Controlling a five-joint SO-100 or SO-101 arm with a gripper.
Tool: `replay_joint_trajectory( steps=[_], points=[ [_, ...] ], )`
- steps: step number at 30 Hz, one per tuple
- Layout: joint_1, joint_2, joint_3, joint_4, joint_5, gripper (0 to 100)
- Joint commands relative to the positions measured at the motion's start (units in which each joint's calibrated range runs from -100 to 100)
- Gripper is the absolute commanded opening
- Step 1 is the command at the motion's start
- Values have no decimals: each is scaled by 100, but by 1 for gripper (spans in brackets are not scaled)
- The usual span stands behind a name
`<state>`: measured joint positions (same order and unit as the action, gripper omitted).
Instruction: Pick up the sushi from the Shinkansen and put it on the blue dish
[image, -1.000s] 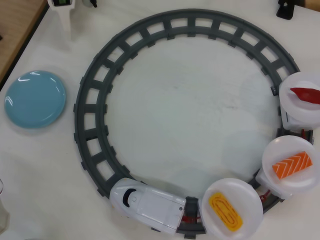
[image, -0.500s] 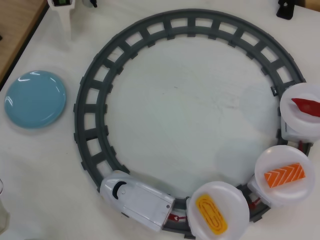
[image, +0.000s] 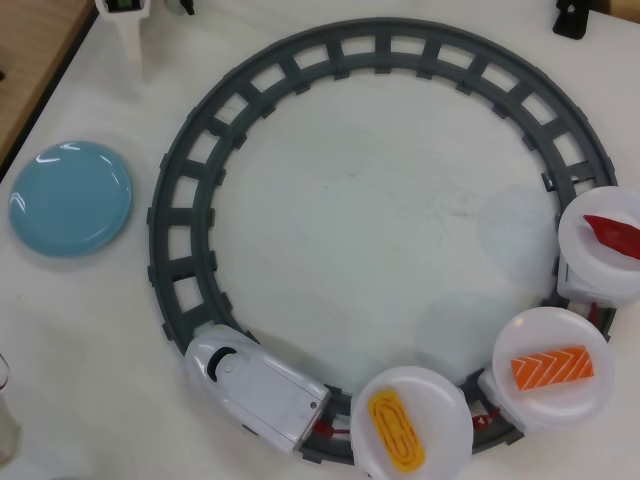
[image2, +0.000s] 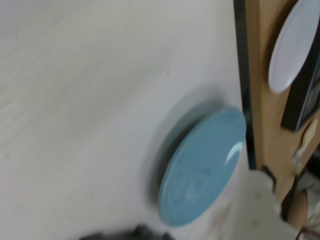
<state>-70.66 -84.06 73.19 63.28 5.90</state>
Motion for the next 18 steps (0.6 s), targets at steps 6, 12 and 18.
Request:
replay_joint_trajectory(
  steps=[6,12,18],
  points=[
    [1731,65,-845,29,-229,20],
    [3105,131,-1296,-22,-391,20],
    [4680,1442,-2468,46,-517,19]
  ],
)
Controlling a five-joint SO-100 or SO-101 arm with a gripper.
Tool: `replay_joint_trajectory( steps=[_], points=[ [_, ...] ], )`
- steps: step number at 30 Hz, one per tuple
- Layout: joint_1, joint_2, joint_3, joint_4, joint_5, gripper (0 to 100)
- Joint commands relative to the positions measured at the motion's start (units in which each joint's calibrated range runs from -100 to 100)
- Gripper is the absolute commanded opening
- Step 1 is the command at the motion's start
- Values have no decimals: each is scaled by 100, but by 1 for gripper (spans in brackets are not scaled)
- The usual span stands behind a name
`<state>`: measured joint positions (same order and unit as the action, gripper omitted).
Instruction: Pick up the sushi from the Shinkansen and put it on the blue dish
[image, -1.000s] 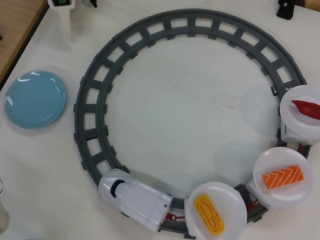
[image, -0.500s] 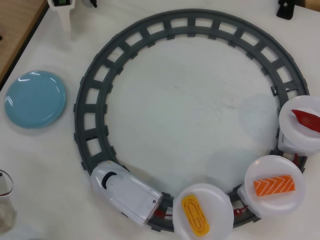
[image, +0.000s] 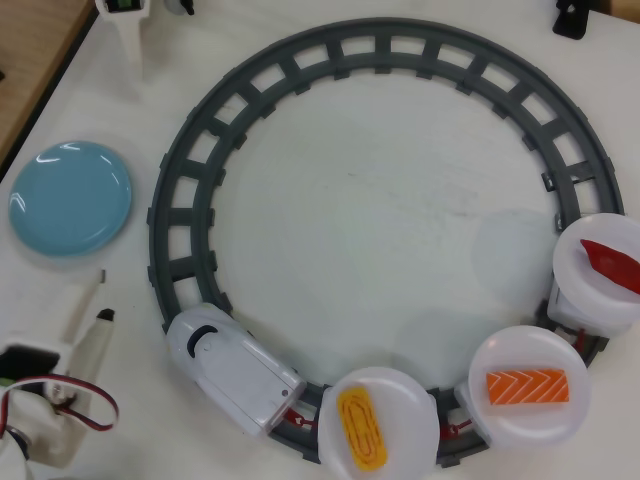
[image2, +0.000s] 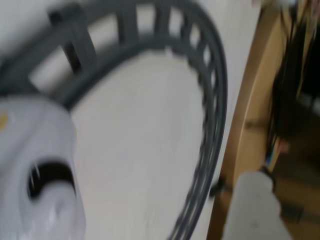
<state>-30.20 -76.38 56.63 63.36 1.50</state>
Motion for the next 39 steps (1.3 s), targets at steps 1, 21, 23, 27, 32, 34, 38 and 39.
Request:
replay_joint_trajectory(
  steps=[1,21,23,27,32,34,38,39],
  points=[
    [767,981,-1074,122,-77,19],
    [828,3237,-3427,2229,980,19],
    [863,3237,-3427,2365,1304,19],
    [863,3229,-3427,2670,2125,19],
    [1039,3229,-3427,3120,3354,19],
    [1110,3237,-3427,3282,3736,19],
    [1400,3403,-3427,3392,4327,20],
    [1453,3520,-3427,3375,4421,20]
  ],
)
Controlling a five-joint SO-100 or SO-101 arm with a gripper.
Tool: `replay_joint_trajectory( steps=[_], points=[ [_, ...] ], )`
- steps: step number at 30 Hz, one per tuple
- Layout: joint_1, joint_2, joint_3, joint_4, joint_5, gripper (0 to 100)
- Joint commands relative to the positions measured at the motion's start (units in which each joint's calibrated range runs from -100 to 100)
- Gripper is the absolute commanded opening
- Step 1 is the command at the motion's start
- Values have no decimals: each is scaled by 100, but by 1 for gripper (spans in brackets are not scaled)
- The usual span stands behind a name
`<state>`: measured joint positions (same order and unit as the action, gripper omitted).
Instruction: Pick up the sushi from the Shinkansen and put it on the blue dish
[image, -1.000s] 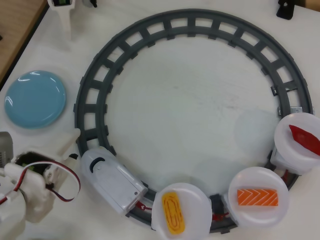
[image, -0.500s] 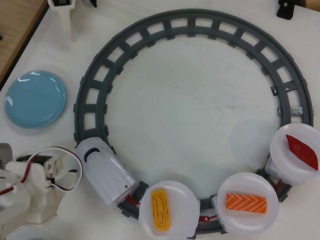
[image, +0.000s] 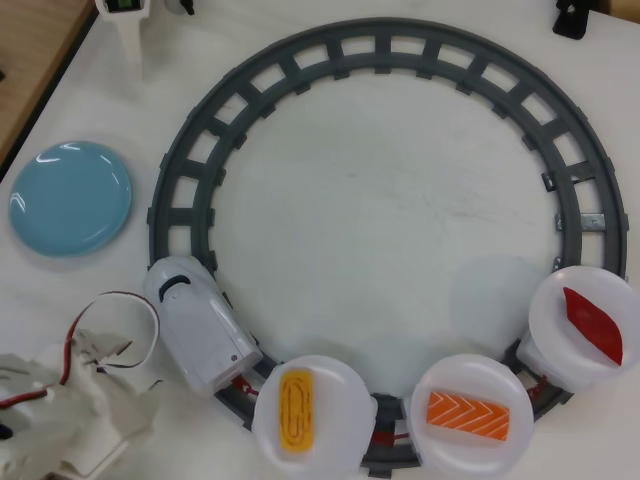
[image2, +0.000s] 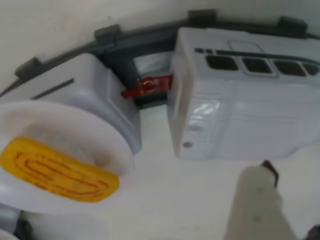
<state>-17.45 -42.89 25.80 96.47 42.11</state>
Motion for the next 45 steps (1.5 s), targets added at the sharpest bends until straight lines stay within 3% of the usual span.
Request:
replay_joint_trajectory(
  steps=[1,12,29,36,45],
  points=[
    [231,320,-389,47,402,20],
    [733,1838,-1047,-462,601,20],
    [1208,2386,-1363,-454,820,20],
    [1437,2352,-1354,-394,1108,35],
    [1455,2402,-1255,-106,1411,36]
  ],
)
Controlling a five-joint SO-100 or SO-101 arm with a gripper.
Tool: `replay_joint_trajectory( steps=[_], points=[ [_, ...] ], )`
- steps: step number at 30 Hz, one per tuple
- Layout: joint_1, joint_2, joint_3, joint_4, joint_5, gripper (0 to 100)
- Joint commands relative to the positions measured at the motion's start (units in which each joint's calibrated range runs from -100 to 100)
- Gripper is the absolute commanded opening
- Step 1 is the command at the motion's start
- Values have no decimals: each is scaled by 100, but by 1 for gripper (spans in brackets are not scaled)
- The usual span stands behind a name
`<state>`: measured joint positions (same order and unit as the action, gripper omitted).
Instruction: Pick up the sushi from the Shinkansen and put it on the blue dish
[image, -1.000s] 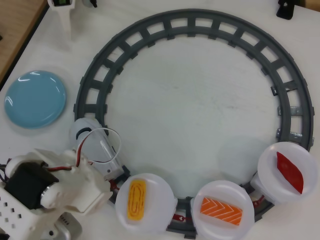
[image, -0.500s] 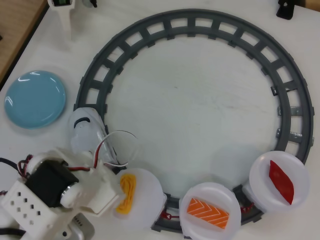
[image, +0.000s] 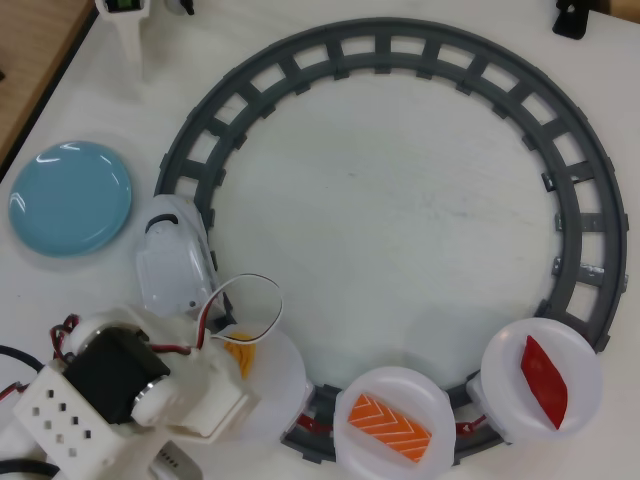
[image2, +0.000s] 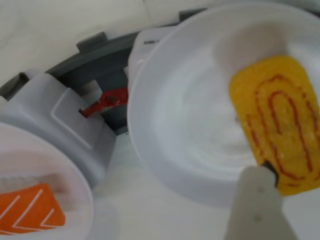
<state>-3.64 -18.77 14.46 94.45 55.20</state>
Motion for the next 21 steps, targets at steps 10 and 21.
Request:
replay_joint_trajectory(
  steps=[10,21],
  points=[
    [-129,579,24,-31,244,36],
    [-745,1425,-39,-532,-18,35]
  ],
)
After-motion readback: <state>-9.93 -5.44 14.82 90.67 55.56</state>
